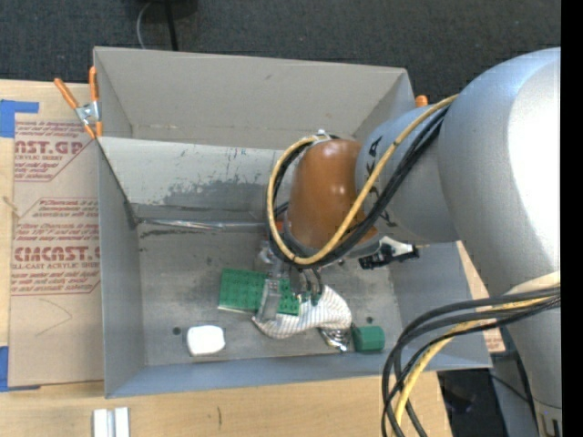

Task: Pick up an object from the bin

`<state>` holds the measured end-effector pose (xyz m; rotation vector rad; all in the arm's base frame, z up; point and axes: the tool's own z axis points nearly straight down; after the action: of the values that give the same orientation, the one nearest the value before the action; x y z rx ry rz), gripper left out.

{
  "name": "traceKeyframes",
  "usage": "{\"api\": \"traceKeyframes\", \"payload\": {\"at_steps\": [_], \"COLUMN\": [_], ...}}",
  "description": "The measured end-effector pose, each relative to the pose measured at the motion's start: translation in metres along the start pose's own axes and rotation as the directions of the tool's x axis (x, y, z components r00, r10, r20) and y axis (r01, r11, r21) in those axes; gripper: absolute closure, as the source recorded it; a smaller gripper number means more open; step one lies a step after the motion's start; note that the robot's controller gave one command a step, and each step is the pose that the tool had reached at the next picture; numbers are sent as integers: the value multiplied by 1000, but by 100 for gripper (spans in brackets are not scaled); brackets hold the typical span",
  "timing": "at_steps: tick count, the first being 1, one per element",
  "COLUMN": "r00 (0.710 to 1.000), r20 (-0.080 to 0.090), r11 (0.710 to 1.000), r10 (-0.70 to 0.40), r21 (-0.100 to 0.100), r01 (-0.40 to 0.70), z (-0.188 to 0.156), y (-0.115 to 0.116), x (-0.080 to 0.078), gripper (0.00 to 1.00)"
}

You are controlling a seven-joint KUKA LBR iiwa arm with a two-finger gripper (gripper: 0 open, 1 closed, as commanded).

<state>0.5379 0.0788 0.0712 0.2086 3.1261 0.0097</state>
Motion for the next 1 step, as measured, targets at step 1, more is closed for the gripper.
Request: {"api": "traceKeyframes", "payload": {"at_steps": [1], "r00": [1000], "r20": [0], "r11": [1000], "r10": [0], "r21": [0], "r01": [0], "z": [0], "y": [0], "x": [0], "gripper": [100]}}
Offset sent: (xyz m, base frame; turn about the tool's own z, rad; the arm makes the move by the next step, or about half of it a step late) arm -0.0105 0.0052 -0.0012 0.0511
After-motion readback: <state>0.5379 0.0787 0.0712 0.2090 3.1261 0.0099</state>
